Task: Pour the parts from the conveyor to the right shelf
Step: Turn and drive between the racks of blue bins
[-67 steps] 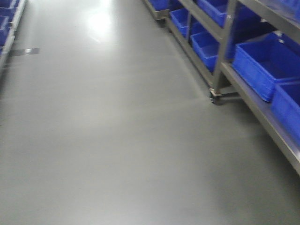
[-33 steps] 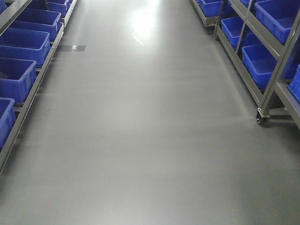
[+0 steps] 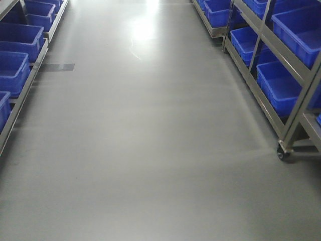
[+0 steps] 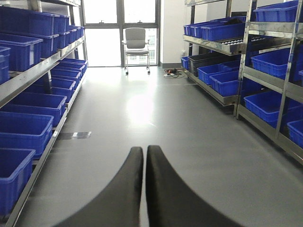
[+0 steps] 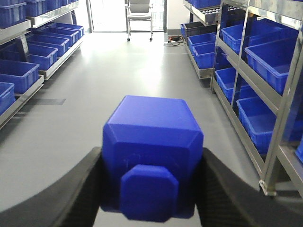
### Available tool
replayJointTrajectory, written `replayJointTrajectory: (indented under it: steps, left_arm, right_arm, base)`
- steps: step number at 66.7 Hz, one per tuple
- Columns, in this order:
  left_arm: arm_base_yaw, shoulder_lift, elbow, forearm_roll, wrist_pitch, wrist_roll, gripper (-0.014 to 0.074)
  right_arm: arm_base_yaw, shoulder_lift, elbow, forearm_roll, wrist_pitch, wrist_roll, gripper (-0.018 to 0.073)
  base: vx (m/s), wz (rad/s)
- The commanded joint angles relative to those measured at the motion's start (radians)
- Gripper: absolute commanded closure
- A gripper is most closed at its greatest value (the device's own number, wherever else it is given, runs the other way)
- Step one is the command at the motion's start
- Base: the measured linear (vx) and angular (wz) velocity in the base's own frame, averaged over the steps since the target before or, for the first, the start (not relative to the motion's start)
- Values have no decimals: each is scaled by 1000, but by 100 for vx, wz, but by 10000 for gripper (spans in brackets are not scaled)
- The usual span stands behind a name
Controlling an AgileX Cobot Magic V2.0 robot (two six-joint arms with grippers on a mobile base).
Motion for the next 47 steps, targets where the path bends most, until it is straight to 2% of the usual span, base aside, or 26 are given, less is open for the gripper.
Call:
replayJointTrajectory:
  steps: [1, 47]
  left_arm:
    - [-3, -6, -25, -6, -72, -7, 603]
    - [-3, -6, -25, -6, -72, -7, 603]
  right_arm:
    - [-1, -3, -26, -14, -85, -10, 564]
    - [-1, -3, -26, -14, -85, -10, 564]
  base:
    - [63, -7]
    - [70, 2]
